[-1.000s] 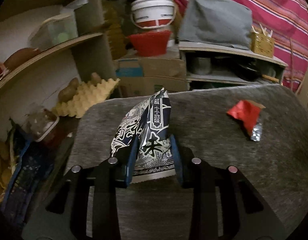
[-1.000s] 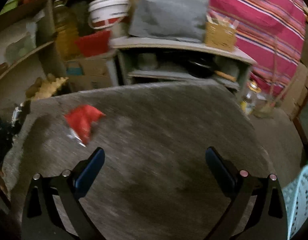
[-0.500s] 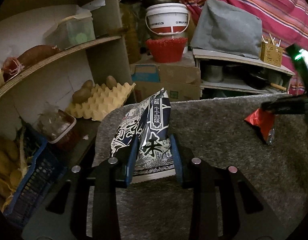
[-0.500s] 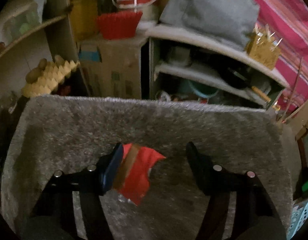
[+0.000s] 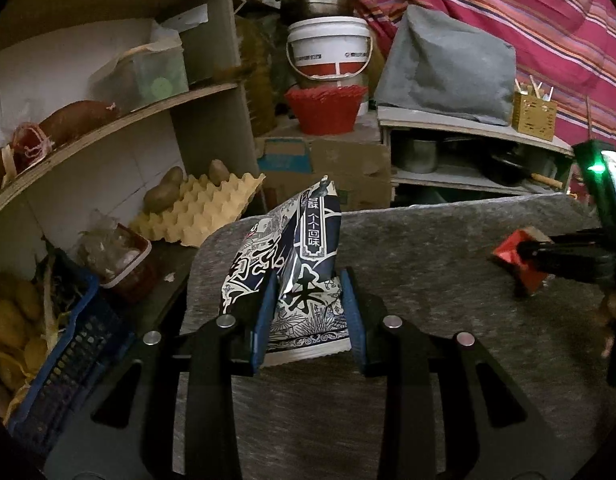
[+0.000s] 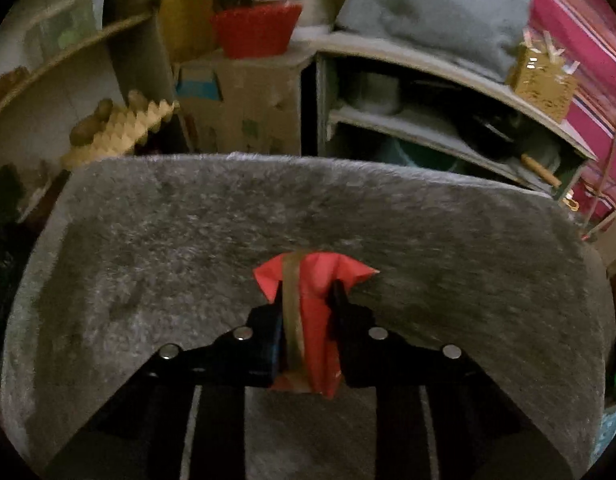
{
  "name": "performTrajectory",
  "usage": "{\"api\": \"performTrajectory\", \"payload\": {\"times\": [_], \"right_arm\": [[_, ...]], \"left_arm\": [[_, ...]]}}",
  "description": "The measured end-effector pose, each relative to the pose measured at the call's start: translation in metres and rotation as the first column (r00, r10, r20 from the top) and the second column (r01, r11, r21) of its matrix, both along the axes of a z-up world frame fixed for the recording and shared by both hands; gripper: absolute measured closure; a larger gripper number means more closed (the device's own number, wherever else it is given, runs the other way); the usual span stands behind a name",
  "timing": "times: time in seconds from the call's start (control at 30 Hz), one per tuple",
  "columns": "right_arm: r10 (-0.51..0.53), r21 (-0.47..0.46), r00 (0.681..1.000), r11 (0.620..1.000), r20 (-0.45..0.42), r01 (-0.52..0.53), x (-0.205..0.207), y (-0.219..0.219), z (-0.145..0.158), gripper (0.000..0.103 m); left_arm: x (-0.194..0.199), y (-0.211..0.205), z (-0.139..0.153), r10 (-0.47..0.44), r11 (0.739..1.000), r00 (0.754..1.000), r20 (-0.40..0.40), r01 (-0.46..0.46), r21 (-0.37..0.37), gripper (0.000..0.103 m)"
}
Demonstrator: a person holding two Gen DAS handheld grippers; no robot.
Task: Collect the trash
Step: 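Grasp the red foil wrapper with the right tool while the left tool holds the printed wrapper, then carry both wrappers over the blue basket and open both tools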
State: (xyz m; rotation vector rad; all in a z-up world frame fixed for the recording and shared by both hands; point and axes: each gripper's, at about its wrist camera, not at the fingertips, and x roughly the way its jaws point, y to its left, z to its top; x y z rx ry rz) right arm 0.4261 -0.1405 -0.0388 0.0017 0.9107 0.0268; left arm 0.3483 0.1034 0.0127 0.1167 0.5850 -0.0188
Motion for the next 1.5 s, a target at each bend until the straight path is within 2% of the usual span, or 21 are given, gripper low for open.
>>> {"api": "performTrajectory", "payload": {"times": [0.1,0.37,0.57,0.77,0.87,1.0,1.07,1.23,1.5], "right_arm": [[-0.025,0.015,0.998,1.000,0.063,0.024,-0.032,-0.030,0.021,0.081],[-0.118,0.005,0.982,0.993,0.147,0.119,-0.126,-0.119,0.056,0.081],[-0.244,0.004,0.952,0.969,0.186,0.247,-0.206,-0.203,0.059,0.081],[-0.357,0.018,0.913,0.933,0.200,0.360,-0.263,-0.279,0.053,0.081],[-0.411,0.080,0.892,0.911,0.185,0.404,-0.282,-0.322,0.052,0.081],[-0.449,0.049,0.871,0.892,0.199,0.449,-0.307,-0.359,0.055,0.081],[-0.475,0.069,0.858,0.879,0.196,0.471,-0.320,-0.381,0.053,0.081],[-0.527,0.103,0.833,0.850,0.170,0.517,-0.345,-0.426,0.039,0.081],[-0.571,0.134,0.807,0.820,0.147,0.556,-0.374,-0.468,0.021,0.081]], "left_arm": [[-0.007,-0.012,0.006,-0.015,1.000,1.000,0.010,0.015,0.002,0.072],[-0.031,-0.071,0.012,-0.103,0.995,0.995,0.017,0.102,0.013,0.072],[-0.061,-0.138,0.006,-0.183,0.983,0.982,0.039,0.182,0.034,0.071],[-0.097,-0.208,0.002,-0.302,0.952,0.952,0.046,0.300,0.060,0.072],[-0.115,-0.241,0.004,-0.363,0.931,0.931,0.041,0.361,0.047,0.072],[-0.139,-0.299,0.011,-0.436,0.900,0.898,0.055,0.435,0.039,0.072],[-0.150,-0.327,0.015,-0.467,0.884,0.882,0.066,0.465,0.037,0.072],[-0.188,-0.411,0.015,-0.565,0.823,0.822,0.072,0.567,-0.013,0.072],[-0.236,-0.514,-0.010,-0.676,0.736,0.736,0.032,0.676,-0.021,0.072]]}}
